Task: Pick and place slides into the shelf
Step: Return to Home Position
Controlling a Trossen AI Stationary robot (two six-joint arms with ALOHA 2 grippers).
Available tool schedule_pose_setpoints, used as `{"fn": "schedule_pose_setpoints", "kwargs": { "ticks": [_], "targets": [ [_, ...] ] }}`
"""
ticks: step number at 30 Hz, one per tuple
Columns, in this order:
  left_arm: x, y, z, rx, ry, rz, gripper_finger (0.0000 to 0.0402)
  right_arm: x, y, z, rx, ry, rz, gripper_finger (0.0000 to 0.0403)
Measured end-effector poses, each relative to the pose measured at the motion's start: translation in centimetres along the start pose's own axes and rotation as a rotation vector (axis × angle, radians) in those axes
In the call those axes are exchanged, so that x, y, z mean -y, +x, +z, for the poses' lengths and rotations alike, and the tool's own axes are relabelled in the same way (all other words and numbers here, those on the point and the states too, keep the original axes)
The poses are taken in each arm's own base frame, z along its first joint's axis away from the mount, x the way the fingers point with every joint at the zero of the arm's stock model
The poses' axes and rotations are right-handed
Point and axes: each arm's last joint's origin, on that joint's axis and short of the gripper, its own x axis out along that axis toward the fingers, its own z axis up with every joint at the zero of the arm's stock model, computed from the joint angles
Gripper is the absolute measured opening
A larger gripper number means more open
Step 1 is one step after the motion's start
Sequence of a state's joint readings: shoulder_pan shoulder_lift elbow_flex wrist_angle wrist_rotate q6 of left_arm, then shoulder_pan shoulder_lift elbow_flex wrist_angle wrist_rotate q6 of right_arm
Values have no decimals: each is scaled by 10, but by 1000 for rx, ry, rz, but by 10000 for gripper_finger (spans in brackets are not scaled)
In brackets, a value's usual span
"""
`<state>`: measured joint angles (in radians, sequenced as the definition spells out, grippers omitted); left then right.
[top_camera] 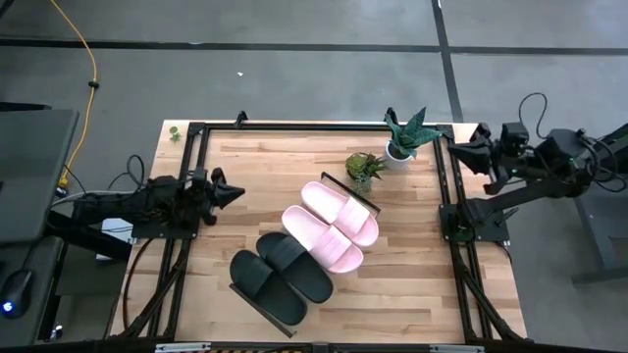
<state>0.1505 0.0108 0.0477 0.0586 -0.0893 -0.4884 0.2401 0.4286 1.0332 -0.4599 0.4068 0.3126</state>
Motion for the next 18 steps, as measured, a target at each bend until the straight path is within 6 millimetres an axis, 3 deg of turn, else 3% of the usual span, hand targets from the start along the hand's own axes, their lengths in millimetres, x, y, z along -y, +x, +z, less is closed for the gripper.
{"fn": "schedule_pose_setpoints", "kwargs": {
  "ticks": [6,18],
  "targets": [
    [1,-1,-5,-93,14,-73,0,7,-13,-3,-32,36,-12,0],
    [-4,-5,-13,-261,121,-7,0,11,-24,-5,-58,80,23,0]
  ]
}}
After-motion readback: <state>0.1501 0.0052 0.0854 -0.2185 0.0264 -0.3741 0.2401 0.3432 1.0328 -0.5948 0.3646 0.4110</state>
